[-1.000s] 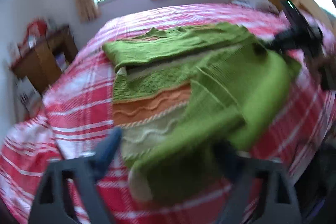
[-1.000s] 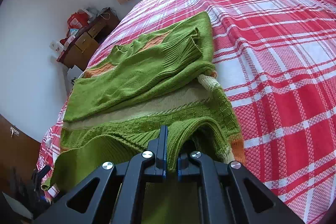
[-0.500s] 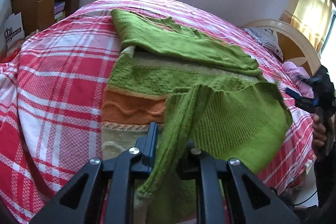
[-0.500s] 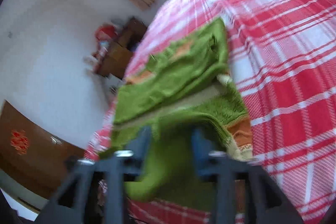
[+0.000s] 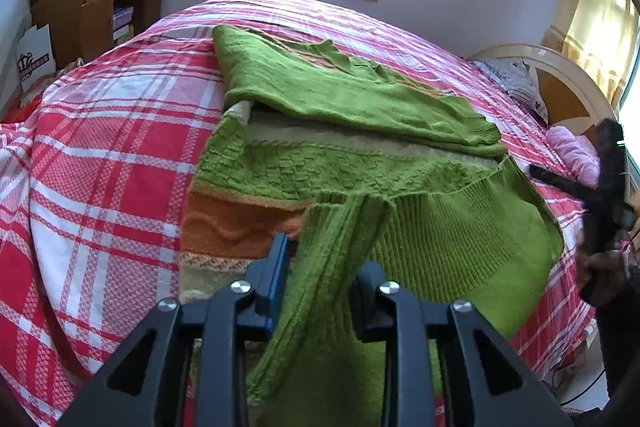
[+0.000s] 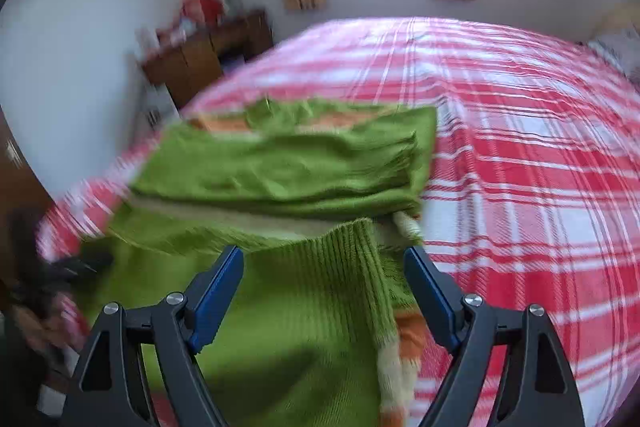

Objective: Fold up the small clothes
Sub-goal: 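Fold the hem toward the collar with the right tool while the left tool grips the hem, then carry the hem over the folded sleeves with both tools toward the collar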

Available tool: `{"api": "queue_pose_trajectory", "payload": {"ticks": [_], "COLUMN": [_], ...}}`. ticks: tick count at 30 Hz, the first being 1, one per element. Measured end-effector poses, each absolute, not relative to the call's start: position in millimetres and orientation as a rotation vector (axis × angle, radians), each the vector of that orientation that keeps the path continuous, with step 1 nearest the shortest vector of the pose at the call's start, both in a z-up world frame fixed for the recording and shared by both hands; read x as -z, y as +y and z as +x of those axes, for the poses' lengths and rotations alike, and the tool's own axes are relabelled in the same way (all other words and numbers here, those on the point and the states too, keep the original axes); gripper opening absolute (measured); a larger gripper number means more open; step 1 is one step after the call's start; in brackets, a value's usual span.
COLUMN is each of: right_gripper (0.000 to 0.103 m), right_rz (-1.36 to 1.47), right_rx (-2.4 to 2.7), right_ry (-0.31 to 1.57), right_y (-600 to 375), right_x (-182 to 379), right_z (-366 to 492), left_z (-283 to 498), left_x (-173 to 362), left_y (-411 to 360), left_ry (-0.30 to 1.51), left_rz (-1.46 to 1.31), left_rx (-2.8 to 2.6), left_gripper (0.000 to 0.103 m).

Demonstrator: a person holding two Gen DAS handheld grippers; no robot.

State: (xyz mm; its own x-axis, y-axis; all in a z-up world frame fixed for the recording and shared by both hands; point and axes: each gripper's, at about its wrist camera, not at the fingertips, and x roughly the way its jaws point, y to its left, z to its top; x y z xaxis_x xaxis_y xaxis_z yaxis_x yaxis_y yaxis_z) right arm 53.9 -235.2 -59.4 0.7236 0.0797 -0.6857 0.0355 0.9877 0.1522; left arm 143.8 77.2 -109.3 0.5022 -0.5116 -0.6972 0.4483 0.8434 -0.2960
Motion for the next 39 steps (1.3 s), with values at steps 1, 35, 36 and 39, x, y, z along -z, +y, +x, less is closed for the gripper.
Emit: {"api": "queue_pose_trajectory", "payload": {"ticks": [1,35,36,39], "right_gripper": [0.079,0.006,0.006,0.006], "right_rz": [0.130,0.101,0.096,0.098], "right_rx": [-0.010,0.239,0.246,0.257], "right_ry": [0.803,0.541,0.542,0.544], "right_y": [-231.2,-231.1,-232.4,-238.2], "right_x": [70.6,-5.5,-5.3,-3.5], "right_z": [62.1,67.0,73.4,89.2], "left_z": [143.5,215.9,222.6,236.3], "left_x": [109.3,39.8,39.7,39.2], "left_y": [77.9,60.6,59.2,53.8], "left_ry": [0.868,0.669,0.670,0.675], "left_rz": [-0.080,-0.140,-0.145,-0.156], "left_rx": [0.577,0.338,0.338,0.334], "left_gripper": [0.024,0.005,0.005,0.005]}}
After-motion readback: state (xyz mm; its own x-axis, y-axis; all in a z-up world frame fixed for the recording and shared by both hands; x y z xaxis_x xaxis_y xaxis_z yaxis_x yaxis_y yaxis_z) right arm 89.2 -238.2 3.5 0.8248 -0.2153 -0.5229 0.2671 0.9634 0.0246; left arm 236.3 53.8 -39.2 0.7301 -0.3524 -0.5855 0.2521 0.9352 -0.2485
